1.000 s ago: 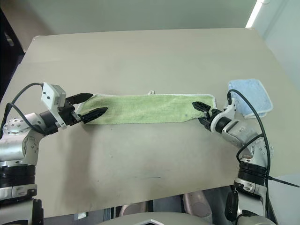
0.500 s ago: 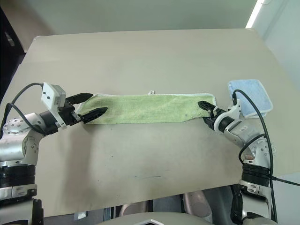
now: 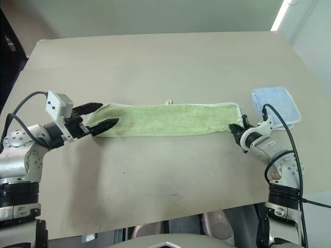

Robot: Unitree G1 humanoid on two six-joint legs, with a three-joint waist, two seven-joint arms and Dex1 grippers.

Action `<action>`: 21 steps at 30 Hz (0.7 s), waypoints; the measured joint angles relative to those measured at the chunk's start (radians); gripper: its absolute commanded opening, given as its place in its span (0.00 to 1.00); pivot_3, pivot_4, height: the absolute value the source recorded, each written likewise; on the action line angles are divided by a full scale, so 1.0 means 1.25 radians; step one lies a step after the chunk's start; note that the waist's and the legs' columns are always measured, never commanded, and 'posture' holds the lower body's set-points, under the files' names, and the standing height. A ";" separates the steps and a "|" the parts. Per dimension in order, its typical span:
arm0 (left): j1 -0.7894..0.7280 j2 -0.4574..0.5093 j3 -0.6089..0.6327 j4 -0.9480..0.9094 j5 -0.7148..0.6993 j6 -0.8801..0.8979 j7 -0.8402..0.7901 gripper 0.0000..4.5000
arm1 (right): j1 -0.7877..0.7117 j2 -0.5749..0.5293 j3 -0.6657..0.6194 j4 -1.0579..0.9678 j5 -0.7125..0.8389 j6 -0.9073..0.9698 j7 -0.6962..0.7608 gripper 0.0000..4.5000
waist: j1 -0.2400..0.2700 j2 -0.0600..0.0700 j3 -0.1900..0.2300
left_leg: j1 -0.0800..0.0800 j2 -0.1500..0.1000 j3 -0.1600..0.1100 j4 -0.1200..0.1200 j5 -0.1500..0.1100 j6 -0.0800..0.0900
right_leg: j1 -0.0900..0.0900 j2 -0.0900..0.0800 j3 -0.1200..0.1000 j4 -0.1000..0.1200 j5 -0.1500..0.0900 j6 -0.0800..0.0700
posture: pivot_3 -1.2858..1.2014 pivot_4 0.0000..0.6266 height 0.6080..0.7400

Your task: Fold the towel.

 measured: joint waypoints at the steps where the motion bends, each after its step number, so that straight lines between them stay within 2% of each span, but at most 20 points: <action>1: 0.000 0.000 0.000 0.000 0.000 0.000 0.000 1.00 | 0.000 -0.007 -0.002 0.000 -0.008 -0.004 0.003 0.00 | 0.001 0.000 0.000 | 0.000 0.000 0.000 0.000 0.000 0.000 | 0.000 0.000 0.000 0.000 0.000 0.000 | 0.52 0.24 1.00; 7: 0.002 0.000 0.000 0.000 0.000 0.005 0.001 1.00 | 0.000 -0.071 -0.024 0.001 -0.086 -0.005 0.067 0.00 | 0.001 0.000 0.000 | 0.000 0.000 0.000 0.000 0.000 0.000 | 0.000 0.000 0.000 0.000 0.000 0.000 | 0.52 0.24 1.00; 9: 0.002 0.000 0.000 0.000 0.000 0.007 0.000 1.00 | 0.001 -0.165 0.005 -0.004 -0.170 0.024 0.161 0.00 | 0.002 0.001 0.001 | -0.001 -0.001 0.001 0.000 0.000 0.000 | 0.000 -0.001 0.000 -0.001 0.000 0.001 | 0.52 0.24 1.00; 12: 0.002 -0.001 0.000 0.000 0.000 0.008 0.001 1.00 | -0.020 -0.259 0.026 -0.037 -0.278 0.045 0.279 0.00 | 0.001 0.000 0.000 | -0.001 0.000 0.002 0.000 0.000 0.000 | 0.000 -0.001 0.000 -0.001 0.001 0.003 | 0.52 0.24 1.00; 15: -0.005 -0.008 -0.003 0.000 0.000 0.008 0.001 1.00 | -0.084 -0.368 0.164 -0.108 -0.446 0.067 0.446 0.00 | -0.008 0.000 0.000 | 0.001 -0.002 0.004 0.001 0.000 0.000 | 0.001 0.001 0.000 -0.001 0.004 0.006 | 0.52 0.24 1.00; 17: -0.006 -0.011 -0.004 -0.001 0.000 0.009 0.000 1.00 | -0.123 -0.410 0.244 -0.150 -0.546 0.065 0.546 0.00 | -0.010 0.000 0.000 | 0.001 -0.003 0.004 0.001 0.000 0.000 | 0.001 0.003 0.000 -0.001 0.005 0.005 | 0.52 0.24 1.00; 21: -0.006 -0.022 -0.008 -0.005 0.000 0.010 0.001 1.00 | -0.218 -0.439 0.412 -0.190 -0.727 0.049 0.724 0.00 | -0.011 0.000 0.000 | 0.001 -0.001 0.004 0.001 0.000 0.000 | 0.001 0.006 0.000 -0.001 0.005 0.004 | 0.52 0.24 1.00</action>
